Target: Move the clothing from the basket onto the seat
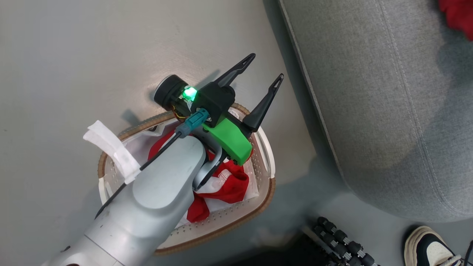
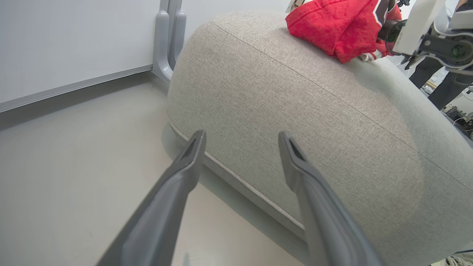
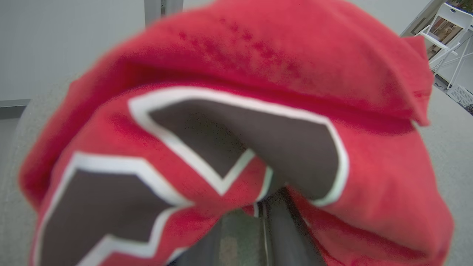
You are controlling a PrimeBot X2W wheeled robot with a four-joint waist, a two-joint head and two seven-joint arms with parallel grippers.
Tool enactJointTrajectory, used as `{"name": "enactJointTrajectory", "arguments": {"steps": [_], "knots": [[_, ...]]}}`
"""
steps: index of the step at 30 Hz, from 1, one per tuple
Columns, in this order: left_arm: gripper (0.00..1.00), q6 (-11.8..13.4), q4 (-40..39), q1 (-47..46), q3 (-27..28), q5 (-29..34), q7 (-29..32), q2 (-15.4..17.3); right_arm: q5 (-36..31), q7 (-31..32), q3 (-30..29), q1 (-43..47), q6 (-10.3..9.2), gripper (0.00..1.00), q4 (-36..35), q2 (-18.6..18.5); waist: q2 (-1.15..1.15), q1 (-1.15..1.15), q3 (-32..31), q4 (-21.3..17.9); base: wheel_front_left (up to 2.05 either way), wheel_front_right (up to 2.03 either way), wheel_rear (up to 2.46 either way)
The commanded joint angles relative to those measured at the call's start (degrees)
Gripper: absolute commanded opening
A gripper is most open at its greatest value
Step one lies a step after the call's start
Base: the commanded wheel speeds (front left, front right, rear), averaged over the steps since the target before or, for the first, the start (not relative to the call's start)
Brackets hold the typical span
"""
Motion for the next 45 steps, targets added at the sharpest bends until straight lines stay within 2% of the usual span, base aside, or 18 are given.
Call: {"name": "enactJointTrajectory", "arguments": {"steps": [1,2,9,17,28,36,45], "knots": [[1.00,-0.2,0.0,0.4,0.4,0.3,0.0,0.2,-0.5,-0.3,-0.4,1.8,-0.07,0.77,0.1,0.2,0.00,-0.01,-0.5,0.0,0.00,0.00,0.00],[1.00,-0.2,-0.1,0.7,0.8,0.3,0.0,0.3,-0.4,-0.3,-0.9,2.8,-0.08,1.00,-0.3,0.6,0.00,-0.01,-0.9,-0.1,0.00,0.00,0.00],[1.00,-0.2,0.0,2.7,3.1,0.9,0.0,0.2,0.4,-0.3,-1.2,10.1,-0.07,1.00,-3.8,3.2,0.00,-0.01,-4.8,-0.6,0.00,0.00,0.00],[1.00,0.4,-1.3,7.8,9.4,1.8,0.0,0.3,2.2,-0.3,1.9,18.6,-0.07,1.00,-11.5,5.0,0.00,-0.01,-11.5,0.6,0.00,0.00,0.00],[1.00,1.0,-4.1,16.5,21.7,4.8,0.0,-1.0,5.2,-0.3,7.6,22.9,-0.07,1.00,-21.1,7.5,0.00,-0.01,-20.1,7.2,0.00,0.00,0.00],[1.00,1.1,-5.6,23.1,31.4,8.4,0.0,-2.1,4.6,-0.3,9.2,25.5,-0.07,1.00,-22.3,10.4,0.00,-0.01,-25.4,12.0,0.00,0.00,0.00],[1.00,0.6,-6.0,31.0,39.9,12.6,0.0,-2.7,3.1,-0.3,9.9,30.4,-0.07,1.00,-21.3,13.3,0.00,-0.01,-31.4,14.0,0.00,0.00,0.00]]}}
